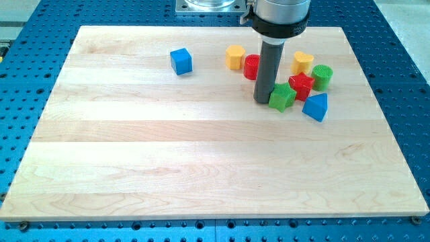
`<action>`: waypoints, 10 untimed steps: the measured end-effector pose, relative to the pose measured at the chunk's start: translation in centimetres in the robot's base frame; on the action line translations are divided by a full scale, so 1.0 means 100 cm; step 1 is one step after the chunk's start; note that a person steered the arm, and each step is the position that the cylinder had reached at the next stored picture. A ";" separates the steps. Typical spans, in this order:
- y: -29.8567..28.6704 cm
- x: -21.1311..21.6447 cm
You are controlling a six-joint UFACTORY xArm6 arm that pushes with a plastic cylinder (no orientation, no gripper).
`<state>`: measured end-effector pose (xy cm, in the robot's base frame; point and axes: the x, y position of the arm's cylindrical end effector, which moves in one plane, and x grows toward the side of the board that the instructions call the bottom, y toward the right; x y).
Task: Push the green star to the bottom left of the red star
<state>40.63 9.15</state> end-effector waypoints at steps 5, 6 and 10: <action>0.067 0.053; 0.060 0.057; 0.039 0.018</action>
<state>42.45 13.08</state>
